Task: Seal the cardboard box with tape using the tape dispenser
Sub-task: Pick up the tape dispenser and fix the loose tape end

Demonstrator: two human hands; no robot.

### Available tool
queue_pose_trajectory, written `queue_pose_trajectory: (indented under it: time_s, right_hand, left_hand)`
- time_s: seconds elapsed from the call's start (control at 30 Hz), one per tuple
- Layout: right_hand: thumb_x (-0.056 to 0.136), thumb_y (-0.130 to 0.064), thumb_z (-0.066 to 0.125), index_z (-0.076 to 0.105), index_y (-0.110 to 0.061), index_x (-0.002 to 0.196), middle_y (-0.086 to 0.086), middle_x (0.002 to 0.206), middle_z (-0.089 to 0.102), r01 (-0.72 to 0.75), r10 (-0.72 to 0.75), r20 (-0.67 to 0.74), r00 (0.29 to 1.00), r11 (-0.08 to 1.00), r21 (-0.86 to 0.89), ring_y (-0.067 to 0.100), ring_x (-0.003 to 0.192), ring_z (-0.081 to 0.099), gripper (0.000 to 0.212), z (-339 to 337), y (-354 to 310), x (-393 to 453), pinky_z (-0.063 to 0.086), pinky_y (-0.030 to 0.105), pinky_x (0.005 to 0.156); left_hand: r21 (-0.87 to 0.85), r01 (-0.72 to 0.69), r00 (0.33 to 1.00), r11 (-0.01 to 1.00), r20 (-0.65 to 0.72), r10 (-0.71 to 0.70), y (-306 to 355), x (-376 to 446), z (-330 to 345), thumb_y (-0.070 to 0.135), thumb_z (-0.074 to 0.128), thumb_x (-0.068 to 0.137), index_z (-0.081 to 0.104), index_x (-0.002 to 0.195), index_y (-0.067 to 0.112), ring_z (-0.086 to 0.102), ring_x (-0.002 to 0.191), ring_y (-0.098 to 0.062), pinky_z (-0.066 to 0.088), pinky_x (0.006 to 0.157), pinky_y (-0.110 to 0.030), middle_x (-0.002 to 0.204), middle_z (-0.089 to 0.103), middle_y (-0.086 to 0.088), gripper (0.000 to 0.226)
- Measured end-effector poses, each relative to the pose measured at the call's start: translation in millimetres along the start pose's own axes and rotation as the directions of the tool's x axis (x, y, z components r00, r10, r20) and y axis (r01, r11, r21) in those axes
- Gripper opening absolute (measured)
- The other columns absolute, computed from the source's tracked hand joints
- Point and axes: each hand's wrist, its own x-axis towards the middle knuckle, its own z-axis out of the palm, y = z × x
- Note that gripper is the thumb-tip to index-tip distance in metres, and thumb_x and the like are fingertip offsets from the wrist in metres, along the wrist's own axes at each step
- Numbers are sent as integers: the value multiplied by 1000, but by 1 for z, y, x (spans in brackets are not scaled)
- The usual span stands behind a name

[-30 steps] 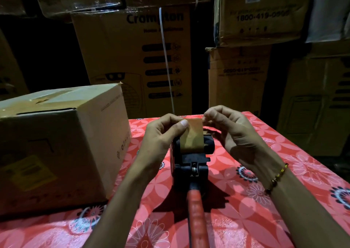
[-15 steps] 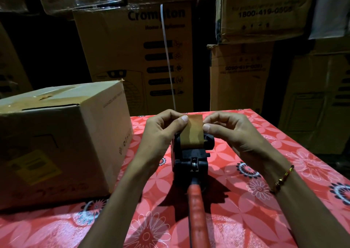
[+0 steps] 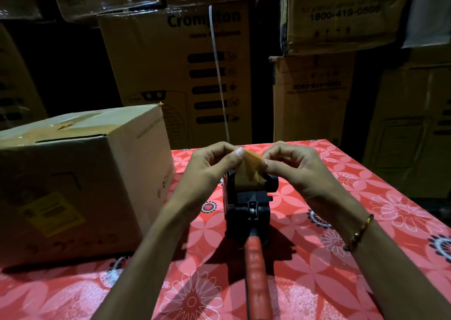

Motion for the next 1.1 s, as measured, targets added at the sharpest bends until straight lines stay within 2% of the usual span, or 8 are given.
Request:
queue_pose_trajectory:
  time_s: [0.1, 0.3, 0.37, 0.47, 0.53, 0.77, 0.93, 1.1]
  right_hand:
    - [85, -22, 71, 70, -8, 82, 4, 90, 66, -3, 3, 2, 1000, 1000, -14, 20, 91, 63, 15, 1, 0, 0, 48, 54, 94]
    - [85, -20, 72, 69, -10, 79, -3, 83, 65, -11, 11, -1, 1000, 1000, 23, 12, 85, 61, 12, 2, 1, 0, 45, 40, 86]
    - [85, -19, 72, 69, -8, 80, -1, 83, 65, -15, 15, 0, 1000, 999, 35, 13, 85, 61, 13, 2, 1, 0, 46, 40, 86]
    - [87, -16, 73, 69, -12, 79, -2, 83, 65, -26, 26, 5, 1000, 999, 37, 14, 86, 61, 10, 2, 1, 0, 46, 40, 88]
    - [87, -16, 74, 70, -15, 78, -3, 83, 65, -30, 30, 3, 1000, 999, 43, 14, 86, 61, 10, 2, 0, 0, 46, 41, 89]
    - [82, -23, 74, 71, -15, 78, -3, 83, 65, -25, 26, -12, 1000, 999, 43, 15, 84, 61, 10, 3, 0, 0, 46, 44, 88]
    - [82, -22, 73, 70, -12, 80, -4, 78, 64, -14, 15, -9, 1000, 999, 42, 15, 81, 59, 11, 4, -2, -1, 46, 41, 85]
    - [84, -21, 74, 69, -9, 80, -4, 77, 64, -8, 9, -10, 1000, 1000, 17, 14, 79, 60, 13, 4, -5, -1, 46, 40, 84]
  left_hand:
    - [-64, 105, 980, 992, 175, -92, 5, 8, -15, 19, 64, 94, 73, 100, 3, 68, 94, -16, 51, 86, -28, 96, 74, -7, 20]
    - [-221, 277, 904, 935, 391, -175, 11, 15, -42, 20, 61, 88, 59, 131, -4, 58, 123, -31, 41, 106, -43, 134, 60, -26, 49]
    - [-243, 245, 943, 938, 284, -173, 9, 10, -43, 18, 61, 90, 61, 127, -3, 59, 126, -33, 46, 107, -43, 133, 63, -23, 42]
    - [39, 118, 993, 992, -26, -117, -1, -6, -35, 22, 70, 87, 73, 105, 4, 66, 113, -28, 49, 104, -51, 116, 74, -11, 26]
    - [110, 82, 992, 991, -108, -70, -6, -18, -28, 23, 72, 86, 74, 96, 6, 67, 104, -18, 51, 95, -41, 111, 75, -3, 20]
    - [164, 4, 988, 986, -153, 22, -3, -31, -11, 27, 70, 83, 74, 90, 13, 67, 110, -12, 52, 93, -30, 114, 72, 1, 16]
    - [223, 1, 988, 975, -153, 34, -1, -28, -8, 23, 72, 83, 73, 83, 23, 66, 110, -12, 53, 98, -44, 108, 72, 7, 1]
    - [260, -21, 985, 965, -162, 65, 3, -25, -1, 20, 68, 82, 68, 78, 21, 66, 102, -11, 52, 96, -40, 97, 70, 11, 4]
